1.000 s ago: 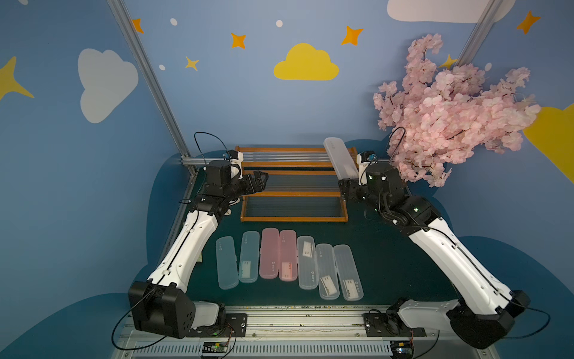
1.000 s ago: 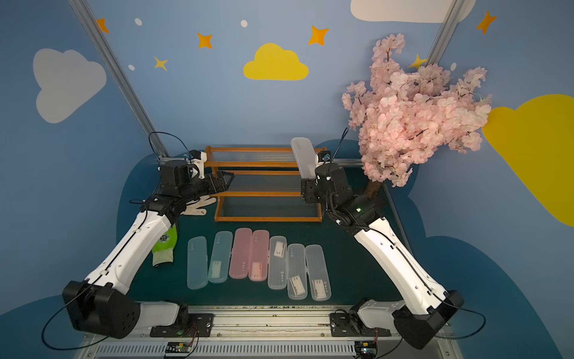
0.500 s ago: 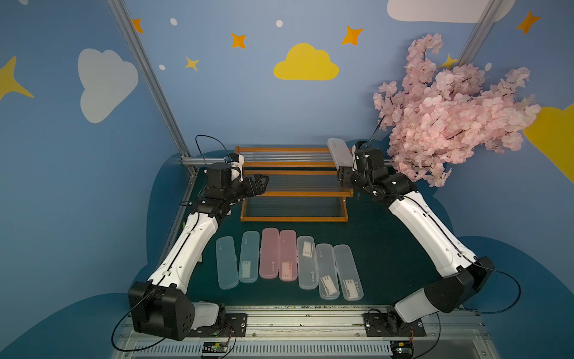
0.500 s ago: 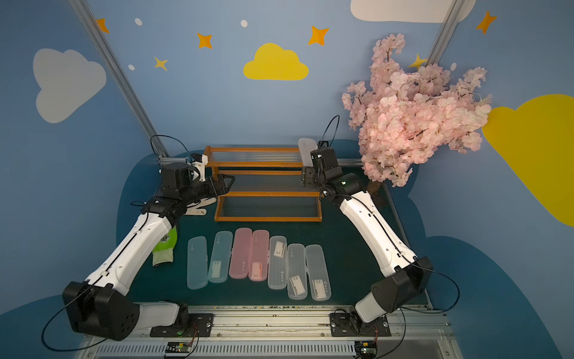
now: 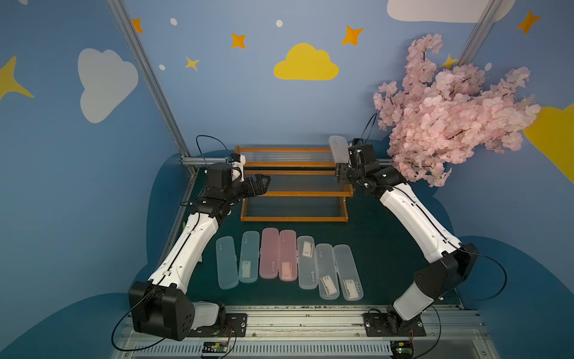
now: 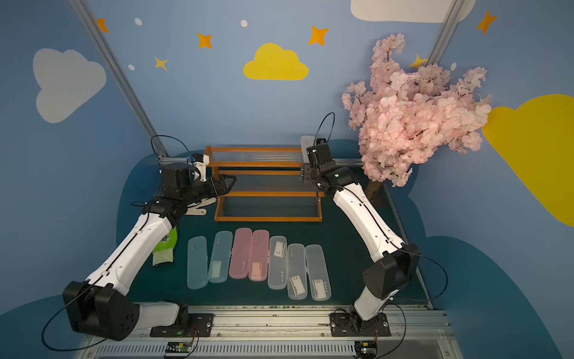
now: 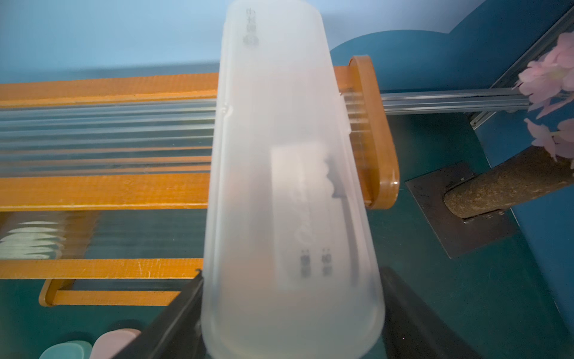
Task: Place the pencil cases on the shelf according to color
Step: Place the pencil case on the shelf.
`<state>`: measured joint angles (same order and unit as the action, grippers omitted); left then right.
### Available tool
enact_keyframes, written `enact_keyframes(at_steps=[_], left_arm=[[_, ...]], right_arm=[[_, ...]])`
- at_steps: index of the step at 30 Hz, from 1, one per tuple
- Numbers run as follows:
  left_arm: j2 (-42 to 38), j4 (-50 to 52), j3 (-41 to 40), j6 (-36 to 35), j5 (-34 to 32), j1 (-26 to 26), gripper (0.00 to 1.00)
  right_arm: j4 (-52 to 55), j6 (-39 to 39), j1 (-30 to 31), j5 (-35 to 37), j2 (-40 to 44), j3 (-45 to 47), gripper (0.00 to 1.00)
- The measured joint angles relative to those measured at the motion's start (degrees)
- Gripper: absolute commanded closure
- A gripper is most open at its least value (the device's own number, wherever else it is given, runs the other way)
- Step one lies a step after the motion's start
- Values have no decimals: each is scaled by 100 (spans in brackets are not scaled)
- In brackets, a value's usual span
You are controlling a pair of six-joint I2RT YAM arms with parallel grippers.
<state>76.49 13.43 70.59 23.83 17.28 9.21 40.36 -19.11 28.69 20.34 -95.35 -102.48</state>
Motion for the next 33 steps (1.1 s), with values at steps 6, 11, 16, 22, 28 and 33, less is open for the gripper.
enact_keyframes(at_steps=[6,11,16,22,28,33], left_arm=[[2,0,0,0,37,15,0],[2,2,0,0,52,17,0],[2,9,0,-13,22,20,0],[2,101,0,-190,-267,63,0],[-116,470,-74,-304,-525,125,0],[-1021,693,-949,-216,-529,127,0]], right_arm=[[20,-28,-31,4,-142,-186,10],[31,-42,-50,-4,-186,-319,4],[20,-44,-52,-46,-144,-446,2],[28,-4,-116,-282,509,-170,4],[0,136,-133,-815,2131,1185,6],[192,-109,-90,-1075,3423,2828,9]])
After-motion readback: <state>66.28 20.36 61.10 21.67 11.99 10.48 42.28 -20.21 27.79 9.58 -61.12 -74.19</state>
